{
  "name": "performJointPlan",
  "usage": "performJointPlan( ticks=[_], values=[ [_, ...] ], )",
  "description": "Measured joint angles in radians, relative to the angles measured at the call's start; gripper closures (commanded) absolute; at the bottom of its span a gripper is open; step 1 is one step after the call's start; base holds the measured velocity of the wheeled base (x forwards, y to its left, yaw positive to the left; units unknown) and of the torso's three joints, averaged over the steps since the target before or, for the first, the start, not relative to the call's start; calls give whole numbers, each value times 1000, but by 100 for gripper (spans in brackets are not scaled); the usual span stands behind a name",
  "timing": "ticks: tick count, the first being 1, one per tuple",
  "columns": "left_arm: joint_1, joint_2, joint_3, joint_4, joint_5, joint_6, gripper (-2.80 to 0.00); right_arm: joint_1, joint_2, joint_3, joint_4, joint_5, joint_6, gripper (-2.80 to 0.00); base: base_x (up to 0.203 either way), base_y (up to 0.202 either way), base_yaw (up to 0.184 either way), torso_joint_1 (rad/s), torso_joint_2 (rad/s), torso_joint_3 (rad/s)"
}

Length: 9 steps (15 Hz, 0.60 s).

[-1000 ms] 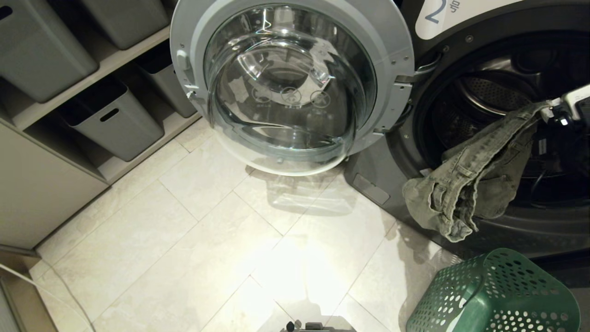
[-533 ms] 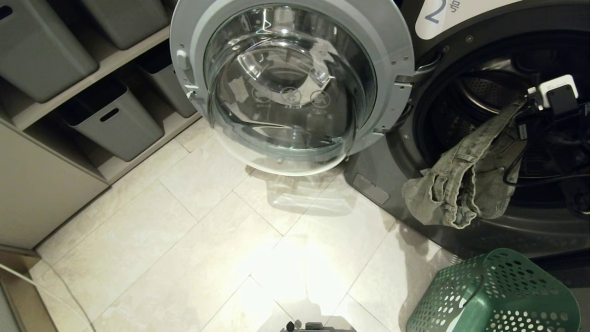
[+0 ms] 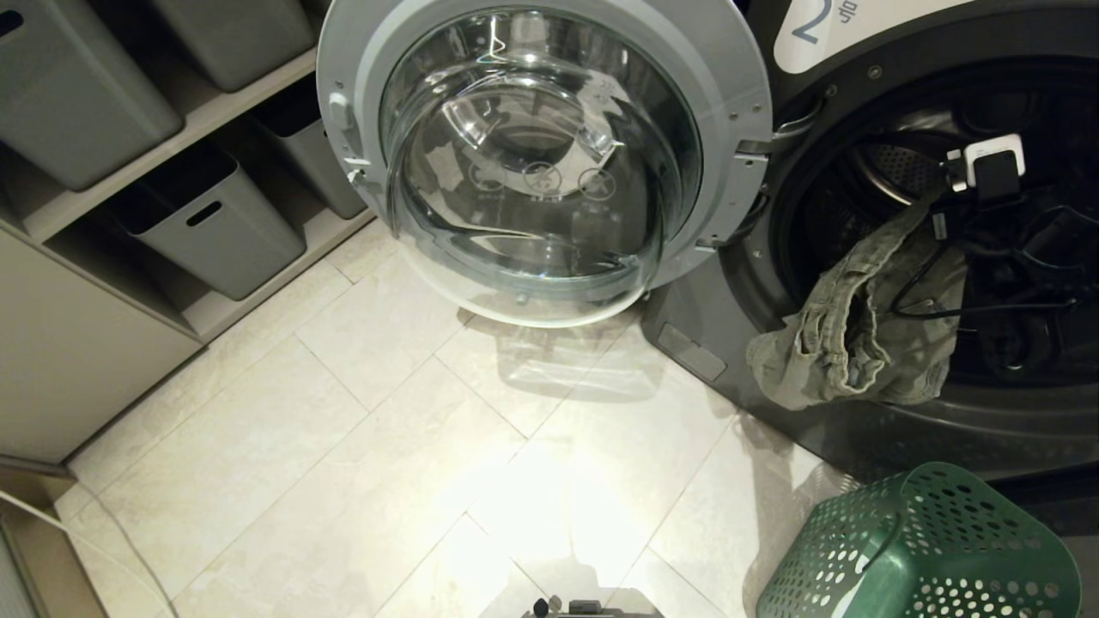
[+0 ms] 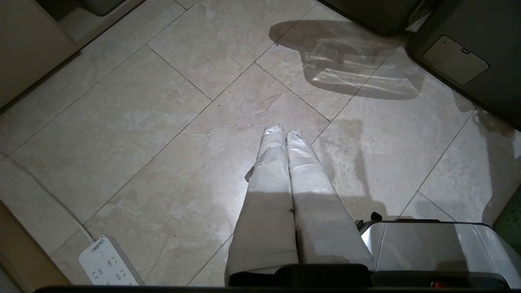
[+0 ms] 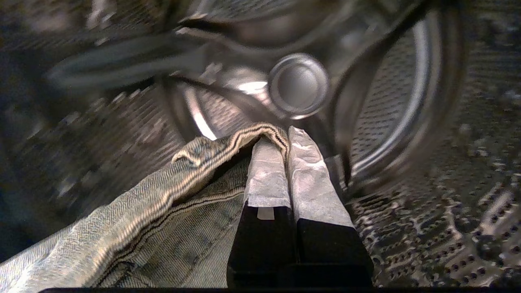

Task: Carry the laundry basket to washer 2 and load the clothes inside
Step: Place the clothes into the washing machine

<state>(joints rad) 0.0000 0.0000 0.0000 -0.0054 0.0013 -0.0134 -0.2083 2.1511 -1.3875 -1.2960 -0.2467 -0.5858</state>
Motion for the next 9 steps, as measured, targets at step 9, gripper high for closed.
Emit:
performJointPlan(
  ticks=[9],
  values=[
    [0,0,0,0,0,0,0,1,224,-422,7,-128,5,0,0,0,0,0,0,0]
  ],
)
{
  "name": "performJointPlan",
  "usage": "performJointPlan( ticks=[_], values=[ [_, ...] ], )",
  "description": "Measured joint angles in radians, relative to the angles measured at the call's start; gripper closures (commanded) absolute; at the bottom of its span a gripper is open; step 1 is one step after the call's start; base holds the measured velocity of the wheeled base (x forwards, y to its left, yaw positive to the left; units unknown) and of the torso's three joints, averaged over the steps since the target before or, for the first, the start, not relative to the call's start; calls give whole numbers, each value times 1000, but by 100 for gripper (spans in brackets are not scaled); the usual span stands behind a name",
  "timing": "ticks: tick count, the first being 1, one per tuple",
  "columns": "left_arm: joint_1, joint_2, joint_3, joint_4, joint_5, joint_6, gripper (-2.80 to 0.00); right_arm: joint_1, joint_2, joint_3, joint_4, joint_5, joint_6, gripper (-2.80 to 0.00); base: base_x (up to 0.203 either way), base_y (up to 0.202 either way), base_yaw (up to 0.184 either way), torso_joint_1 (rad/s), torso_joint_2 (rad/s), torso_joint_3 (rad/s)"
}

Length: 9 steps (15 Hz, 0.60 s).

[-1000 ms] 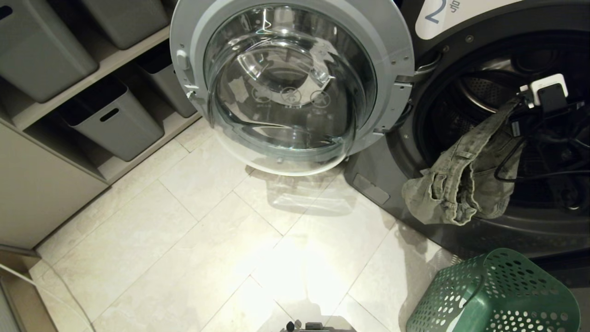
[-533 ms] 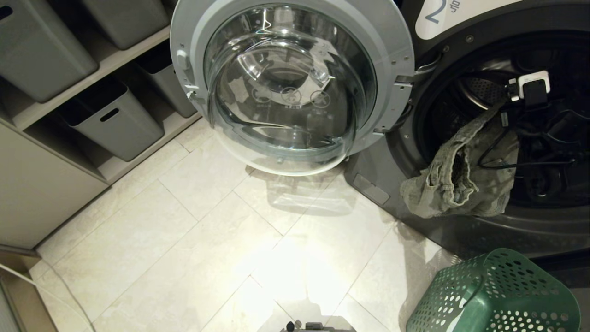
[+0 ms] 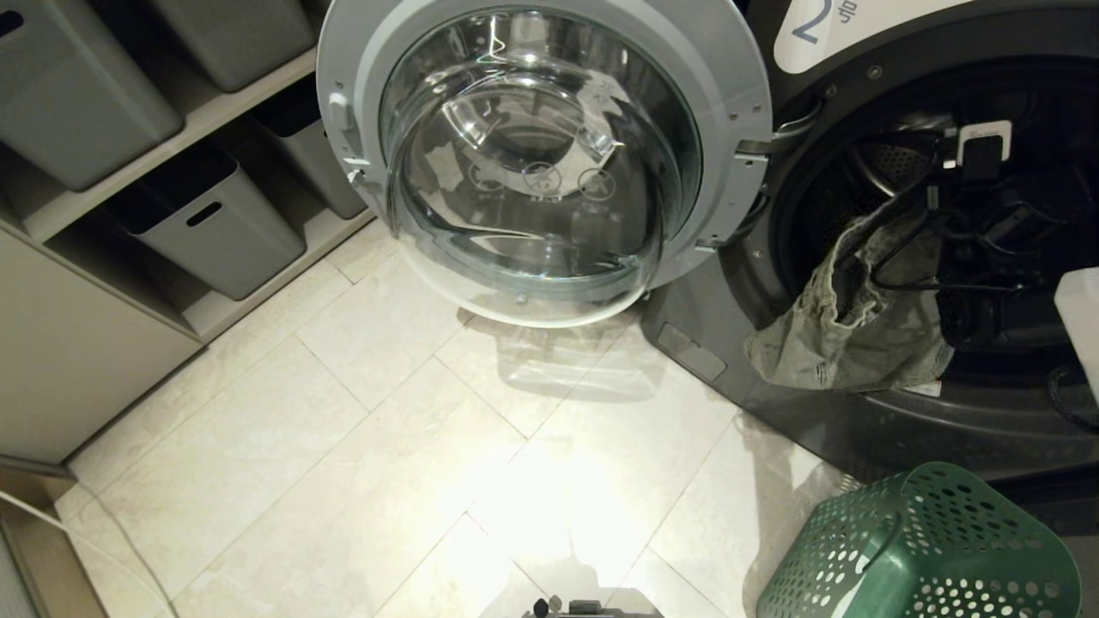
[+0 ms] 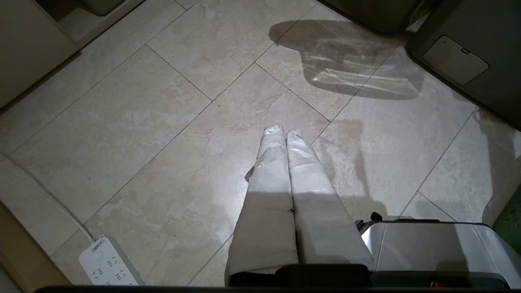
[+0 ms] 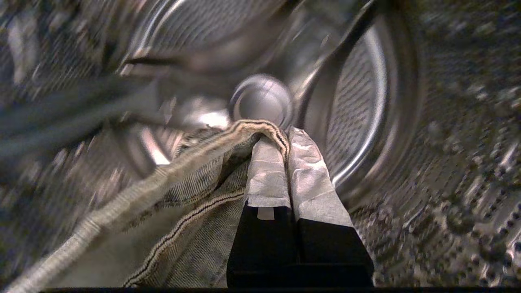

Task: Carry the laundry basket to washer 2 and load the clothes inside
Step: Place the clothes into the washing machine

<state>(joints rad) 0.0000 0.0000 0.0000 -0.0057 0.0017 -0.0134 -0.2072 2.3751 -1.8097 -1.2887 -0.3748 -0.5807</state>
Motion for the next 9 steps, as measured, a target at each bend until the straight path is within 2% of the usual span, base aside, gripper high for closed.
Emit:
performJointPlan(
  ticks=[3,9],
  values=[
    [0,0,0,0,0,0,0,-1,66,-117,5,-24,-7,0,0,0,0,0,0,0],
    [0,0,0,0,0,0,0,-16,41,-147,34,-58,-8,0,0,0,0,0,0,0]
  ],
)
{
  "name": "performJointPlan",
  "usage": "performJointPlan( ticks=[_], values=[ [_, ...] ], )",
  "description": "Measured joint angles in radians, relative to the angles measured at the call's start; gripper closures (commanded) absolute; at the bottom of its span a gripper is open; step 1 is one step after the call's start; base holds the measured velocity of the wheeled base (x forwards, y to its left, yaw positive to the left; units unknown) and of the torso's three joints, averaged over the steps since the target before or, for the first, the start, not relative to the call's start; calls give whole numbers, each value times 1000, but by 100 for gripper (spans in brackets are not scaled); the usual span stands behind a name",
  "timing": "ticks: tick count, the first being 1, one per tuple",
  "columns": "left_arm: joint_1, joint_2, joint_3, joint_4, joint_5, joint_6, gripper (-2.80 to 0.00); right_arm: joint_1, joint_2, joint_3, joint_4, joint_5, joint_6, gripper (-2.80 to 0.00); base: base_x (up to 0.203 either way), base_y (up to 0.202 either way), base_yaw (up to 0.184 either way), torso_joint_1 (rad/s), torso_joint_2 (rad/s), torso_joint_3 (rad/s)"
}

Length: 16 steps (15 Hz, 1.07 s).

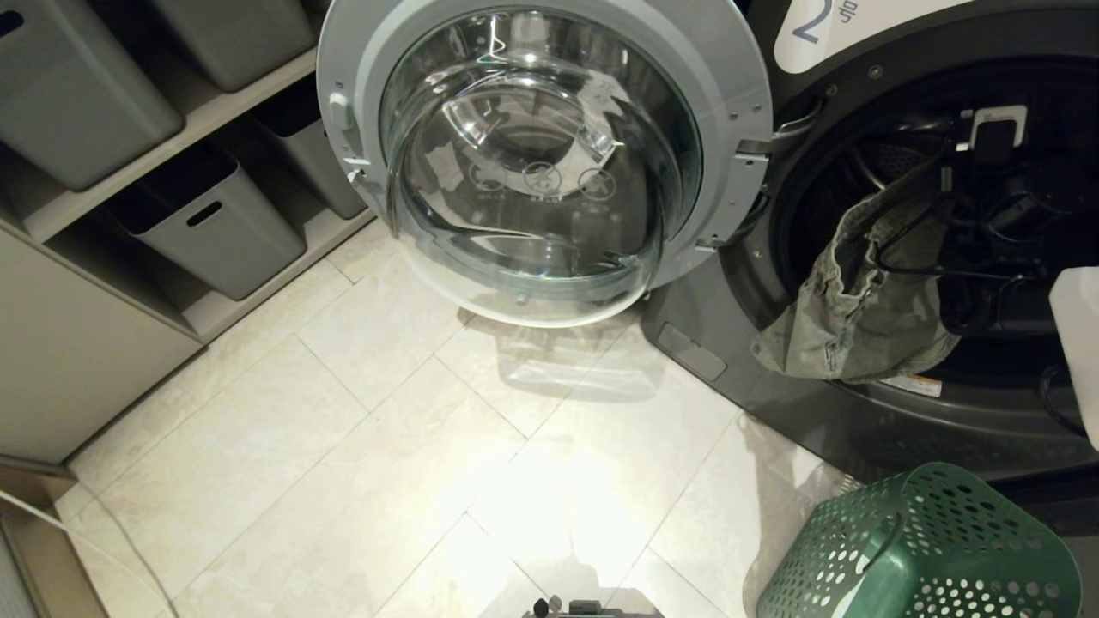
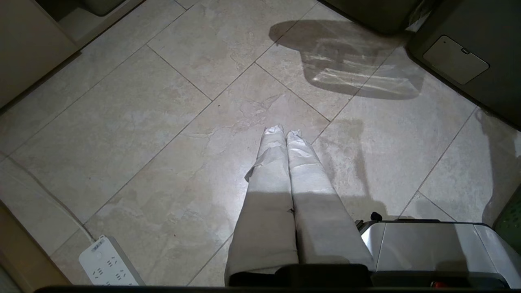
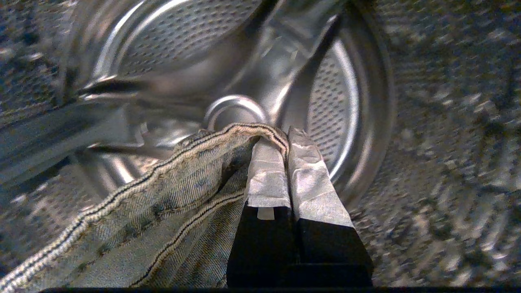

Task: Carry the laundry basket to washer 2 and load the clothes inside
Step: Place the clothes into the washing machine

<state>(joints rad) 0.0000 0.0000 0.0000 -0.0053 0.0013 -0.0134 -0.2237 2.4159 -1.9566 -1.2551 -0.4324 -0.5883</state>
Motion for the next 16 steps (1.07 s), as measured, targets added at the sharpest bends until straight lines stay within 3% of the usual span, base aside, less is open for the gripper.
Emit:
performJointPlan(
  ticks=[16],
  values=[
    [0,0,0,0,0,0,0,-36,-85,1,80,-11,-1,0,0,0,0,0,0,0]
  ],
)
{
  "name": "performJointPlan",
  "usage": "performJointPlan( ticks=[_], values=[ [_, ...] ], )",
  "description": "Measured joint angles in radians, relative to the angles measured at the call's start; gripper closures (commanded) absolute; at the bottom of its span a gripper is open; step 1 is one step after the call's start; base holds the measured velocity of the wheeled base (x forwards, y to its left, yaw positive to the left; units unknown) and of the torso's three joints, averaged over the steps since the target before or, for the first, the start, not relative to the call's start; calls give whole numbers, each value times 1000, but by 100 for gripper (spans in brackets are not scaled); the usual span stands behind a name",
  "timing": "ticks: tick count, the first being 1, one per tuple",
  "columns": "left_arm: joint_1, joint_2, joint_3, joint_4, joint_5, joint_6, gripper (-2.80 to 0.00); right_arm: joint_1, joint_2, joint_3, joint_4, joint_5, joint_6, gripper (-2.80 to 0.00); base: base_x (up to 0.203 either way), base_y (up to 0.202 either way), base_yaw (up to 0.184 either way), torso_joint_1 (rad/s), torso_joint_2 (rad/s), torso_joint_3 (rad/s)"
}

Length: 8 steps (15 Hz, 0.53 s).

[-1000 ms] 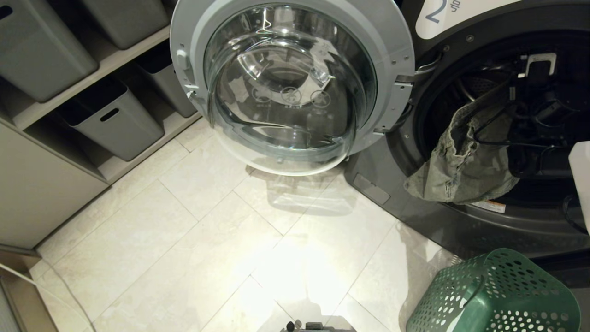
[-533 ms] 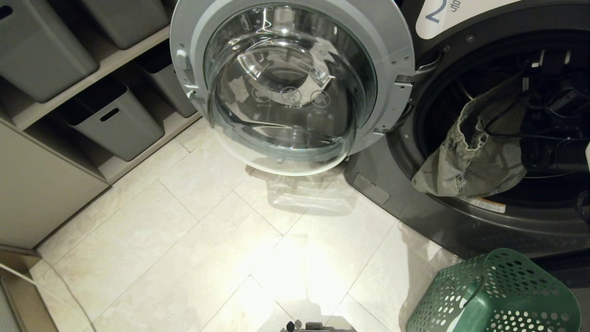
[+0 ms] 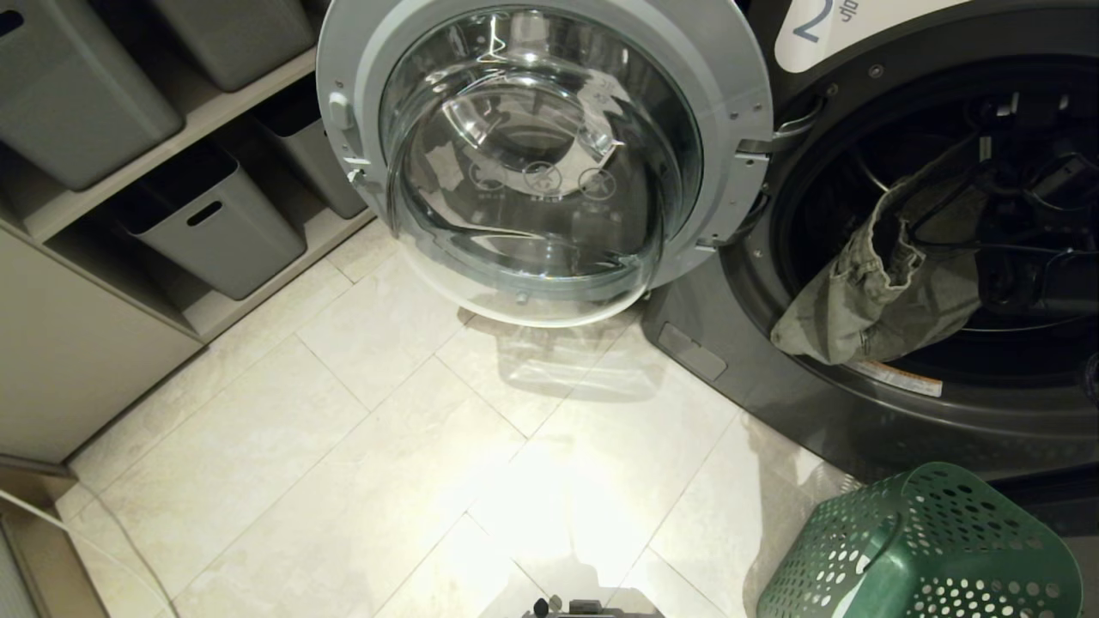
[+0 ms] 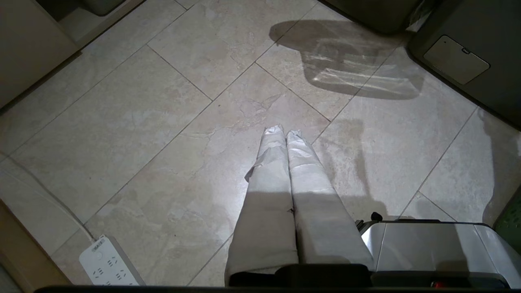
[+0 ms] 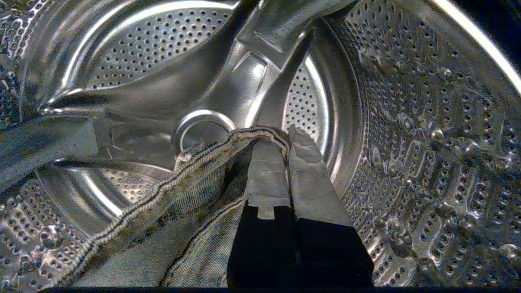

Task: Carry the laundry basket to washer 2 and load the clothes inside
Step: Place the clothes into the washing machine

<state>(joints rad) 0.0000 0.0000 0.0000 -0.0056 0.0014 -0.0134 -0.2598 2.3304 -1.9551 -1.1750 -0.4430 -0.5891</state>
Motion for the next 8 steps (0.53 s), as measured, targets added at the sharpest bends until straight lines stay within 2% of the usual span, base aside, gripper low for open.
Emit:
performJointPlan(
  ticks=[8],
  values=[
    [0,0,0,0,0,0,0,-1,141,10,42,11,10,0,0,0,0,0,0,0]
  ],
)
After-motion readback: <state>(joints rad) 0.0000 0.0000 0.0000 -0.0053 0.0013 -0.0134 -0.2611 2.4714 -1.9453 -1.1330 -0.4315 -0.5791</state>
